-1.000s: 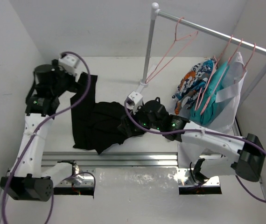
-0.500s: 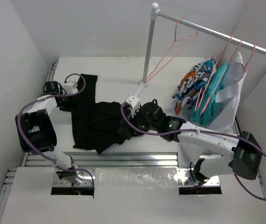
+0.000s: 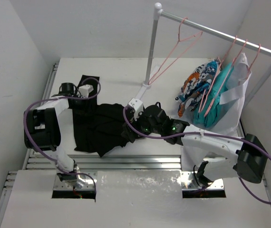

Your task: Place the shirt on the hanger

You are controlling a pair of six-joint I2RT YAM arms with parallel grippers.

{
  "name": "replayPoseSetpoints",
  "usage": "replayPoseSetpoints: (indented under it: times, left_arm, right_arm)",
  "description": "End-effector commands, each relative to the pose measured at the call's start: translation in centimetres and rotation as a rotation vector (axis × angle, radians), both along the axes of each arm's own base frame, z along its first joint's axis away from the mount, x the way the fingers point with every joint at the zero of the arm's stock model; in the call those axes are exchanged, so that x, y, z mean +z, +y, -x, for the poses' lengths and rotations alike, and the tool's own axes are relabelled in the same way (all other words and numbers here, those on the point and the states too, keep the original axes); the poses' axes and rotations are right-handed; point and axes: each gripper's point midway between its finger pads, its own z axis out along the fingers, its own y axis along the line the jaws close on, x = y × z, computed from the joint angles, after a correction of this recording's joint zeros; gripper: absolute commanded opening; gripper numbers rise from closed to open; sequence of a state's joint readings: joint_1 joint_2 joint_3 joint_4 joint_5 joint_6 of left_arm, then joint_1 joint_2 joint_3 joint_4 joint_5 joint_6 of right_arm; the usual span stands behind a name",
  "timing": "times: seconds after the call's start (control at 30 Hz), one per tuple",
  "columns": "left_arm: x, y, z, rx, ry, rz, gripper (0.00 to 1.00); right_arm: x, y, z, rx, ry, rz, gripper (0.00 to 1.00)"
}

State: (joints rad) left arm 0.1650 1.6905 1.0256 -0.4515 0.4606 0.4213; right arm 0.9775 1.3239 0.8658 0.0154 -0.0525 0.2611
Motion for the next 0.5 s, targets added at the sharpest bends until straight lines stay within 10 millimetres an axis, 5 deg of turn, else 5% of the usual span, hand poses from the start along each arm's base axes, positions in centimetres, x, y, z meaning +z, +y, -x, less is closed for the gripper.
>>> replayPoseSetpoints:
  times: [0.0,0.27,0.3,0.4,0.47]
  left_arm:
    - [-0.7,-0.5,-0.1,-0.004,0.034,-0.016,0.42]
    - [1.4,0.6,-1.1,0.020,-0.058,-0.086,0.44]
    - [1.4,0.4,-0.8,0.013,-0.053,-0.081,0.39]
    - [0.7,-0.3,0.1,-0.010,-0.019,-0.076,0.02]
    - [0.4,-0.7,0.7,-0.035,-0.001,-0.065,0.00]
  right_arm:
    - [1.9,-0.2,-0.4,-0.014,-0.056,-0.044,0.99]
    - [2.1,-0.1,-0.3,-0.007,-0.062,-0.045,0.99]
    - [2.1,-0.2,-0.4,-0.010,-0.063,-0.045,0.99]
    - [2.1,-0.4,-0.4,-0.016,-0.065,-0.042,0.99]
    - [2.1,-0.6,-0.4,-0.021,-0.069,-0.041,0.99]
